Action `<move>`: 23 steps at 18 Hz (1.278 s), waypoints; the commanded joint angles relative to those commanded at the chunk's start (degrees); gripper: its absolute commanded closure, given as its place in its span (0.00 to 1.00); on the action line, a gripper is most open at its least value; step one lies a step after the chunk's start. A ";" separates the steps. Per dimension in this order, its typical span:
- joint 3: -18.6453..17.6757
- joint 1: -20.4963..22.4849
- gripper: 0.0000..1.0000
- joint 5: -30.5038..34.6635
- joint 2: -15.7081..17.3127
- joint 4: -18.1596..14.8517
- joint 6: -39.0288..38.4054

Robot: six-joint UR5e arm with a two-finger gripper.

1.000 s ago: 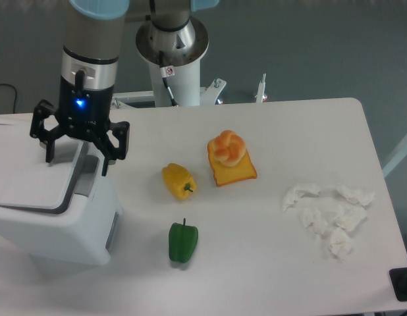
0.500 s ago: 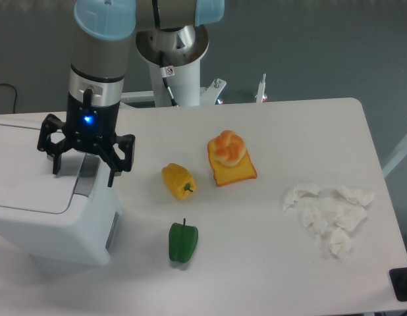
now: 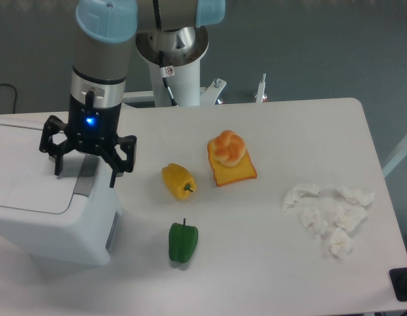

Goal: Close the trash can

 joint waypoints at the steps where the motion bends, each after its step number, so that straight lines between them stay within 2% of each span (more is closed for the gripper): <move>1: 0.53 0.70 0.00 0.00 0.17 -0.09 0.53; 3: 1.14 2.98 0.00 0.09 0.35 0.00 3.06; 10: 0.71 13.26 0.00 0.18 -0.96 0.09 21.86; 15: 0.53 20.03 0.00 0.61 -4.74 -0.35 37.06; 19: 0.53 22.94 0.00 9.83 -7.98 -0.61 47.18; 23: 3.42 27.24 0.00 12.65 -13.52 -1.05 56.15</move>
